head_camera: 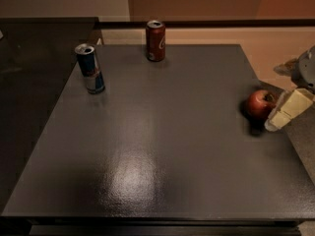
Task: Move apple near redbull can
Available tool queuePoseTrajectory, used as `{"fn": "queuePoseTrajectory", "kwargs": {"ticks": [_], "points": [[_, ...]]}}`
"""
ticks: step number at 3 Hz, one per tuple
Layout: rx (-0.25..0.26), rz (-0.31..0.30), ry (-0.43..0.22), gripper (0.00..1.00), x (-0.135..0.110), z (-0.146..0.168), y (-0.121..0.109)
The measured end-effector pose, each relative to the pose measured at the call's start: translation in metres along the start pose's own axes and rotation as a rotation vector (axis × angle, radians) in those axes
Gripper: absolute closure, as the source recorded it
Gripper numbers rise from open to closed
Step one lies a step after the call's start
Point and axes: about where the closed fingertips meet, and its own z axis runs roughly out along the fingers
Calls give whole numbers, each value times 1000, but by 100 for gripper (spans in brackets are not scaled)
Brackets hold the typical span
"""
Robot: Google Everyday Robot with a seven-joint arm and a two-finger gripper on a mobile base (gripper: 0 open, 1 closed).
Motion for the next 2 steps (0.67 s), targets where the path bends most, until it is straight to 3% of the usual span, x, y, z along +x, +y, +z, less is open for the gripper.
{"fn": "queuePoseTrajectory", "kwargs": {"ticks": [2], "points": [[-32,51,-39,0,17,11,2]]}}
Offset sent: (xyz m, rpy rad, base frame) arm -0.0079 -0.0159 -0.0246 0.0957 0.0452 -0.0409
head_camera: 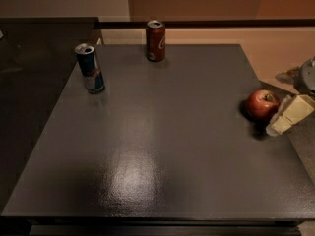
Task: Move apple near redbull can
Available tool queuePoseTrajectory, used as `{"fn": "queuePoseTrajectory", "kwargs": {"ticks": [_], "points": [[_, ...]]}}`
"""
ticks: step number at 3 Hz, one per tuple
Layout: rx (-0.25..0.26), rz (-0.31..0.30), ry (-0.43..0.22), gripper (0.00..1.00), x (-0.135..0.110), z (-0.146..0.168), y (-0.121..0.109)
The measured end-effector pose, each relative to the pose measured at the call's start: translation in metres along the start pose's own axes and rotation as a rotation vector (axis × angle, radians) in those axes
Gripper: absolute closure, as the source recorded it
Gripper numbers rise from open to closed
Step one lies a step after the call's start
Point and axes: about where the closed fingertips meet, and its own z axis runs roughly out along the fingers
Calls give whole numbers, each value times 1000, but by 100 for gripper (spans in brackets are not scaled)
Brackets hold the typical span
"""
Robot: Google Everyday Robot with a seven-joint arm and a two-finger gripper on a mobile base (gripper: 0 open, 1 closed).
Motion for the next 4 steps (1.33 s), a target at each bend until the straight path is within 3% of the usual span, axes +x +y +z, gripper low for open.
{"fn": "queuePoseTrajectory", "kwargs": {"ticks": [2,4], "points": [[-61,7,-43,0,-6,10,12],[-94,10,-60,41,-12,14,20]]}}
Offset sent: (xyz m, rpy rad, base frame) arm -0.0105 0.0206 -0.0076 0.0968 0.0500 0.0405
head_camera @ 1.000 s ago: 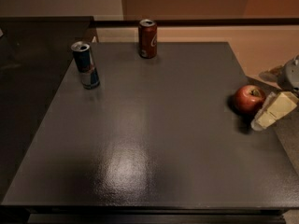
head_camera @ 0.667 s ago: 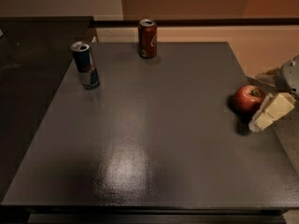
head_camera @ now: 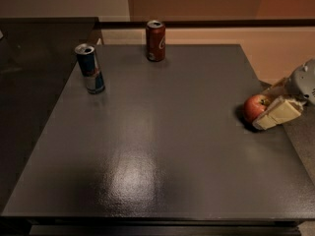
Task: Move apple near redbull can
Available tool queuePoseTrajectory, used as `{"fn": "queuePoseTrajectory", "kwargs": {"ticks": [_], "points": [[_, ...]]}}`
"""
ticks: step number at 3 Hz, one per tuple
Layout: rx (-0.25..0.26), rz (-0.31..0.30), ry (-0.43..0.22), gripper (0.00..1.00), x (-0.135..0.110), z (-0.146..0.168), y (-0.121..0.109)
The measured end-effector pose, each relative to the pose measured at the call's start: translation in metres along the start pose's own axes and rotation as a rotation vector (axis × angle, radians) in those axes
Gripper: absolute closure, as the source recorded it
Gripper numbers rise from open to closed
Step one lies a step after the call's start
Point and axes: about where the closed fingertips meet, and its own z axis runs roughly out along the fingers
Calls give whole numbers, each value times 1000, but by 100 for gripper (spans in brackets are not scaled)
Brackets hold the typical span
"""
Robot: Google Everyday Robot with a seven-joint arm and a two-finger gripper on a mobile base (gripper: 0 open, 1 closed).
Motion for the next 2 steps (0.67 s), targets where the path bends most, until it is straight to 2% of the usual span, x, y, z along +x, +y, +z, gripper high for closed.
{"fn": "queuePoseTrajectory", "kwargs": {"ticks": [2], "points": [[-2,-18,14,88,-14,1,0]]}}
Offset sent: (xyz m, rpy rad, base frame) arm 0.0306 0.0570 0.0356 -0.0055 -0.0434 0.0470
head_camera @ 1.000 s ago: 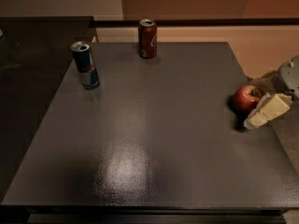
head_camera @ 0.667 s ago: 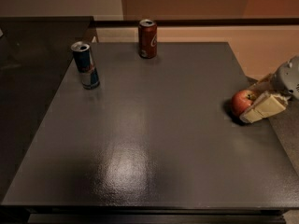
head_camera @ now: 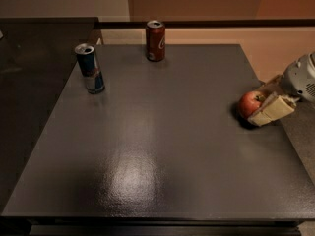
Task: Move apple near redbull can
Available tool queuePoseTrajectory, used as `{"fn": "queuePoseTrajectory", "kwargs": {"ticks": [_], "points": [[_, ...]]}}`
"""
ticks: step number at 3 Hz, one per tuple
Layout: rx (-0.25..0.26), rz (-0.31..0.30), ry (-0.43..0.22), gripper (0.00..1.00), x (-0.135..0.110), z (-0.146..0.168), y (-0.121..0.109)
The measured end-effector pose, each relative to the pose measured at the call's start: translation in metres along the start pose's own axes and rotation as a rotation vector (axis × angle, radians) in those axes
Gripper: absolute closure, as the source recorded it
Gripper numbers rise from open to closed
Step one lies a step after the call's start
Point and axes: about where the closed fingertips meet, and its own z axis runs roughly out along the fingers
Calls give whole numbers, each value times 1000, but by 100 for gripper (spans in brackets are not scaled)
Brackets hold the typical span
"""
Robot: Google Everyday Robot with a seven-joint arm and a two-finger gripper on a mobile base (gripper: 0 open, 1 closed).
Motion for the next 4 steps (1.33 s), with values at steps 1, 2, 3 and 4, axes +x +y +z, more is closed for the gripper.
{"fn": "queuePoseTrajectory", "kwargs": {"ticks": [1,2,3,4], "points": [[4,-24,-13,100,-31,3,-3],[8,-61,-29,100,-67,11,0],[14,-104,-48,100,-103,25,7],[24,-142,-71,100,-136,51,16]]}}
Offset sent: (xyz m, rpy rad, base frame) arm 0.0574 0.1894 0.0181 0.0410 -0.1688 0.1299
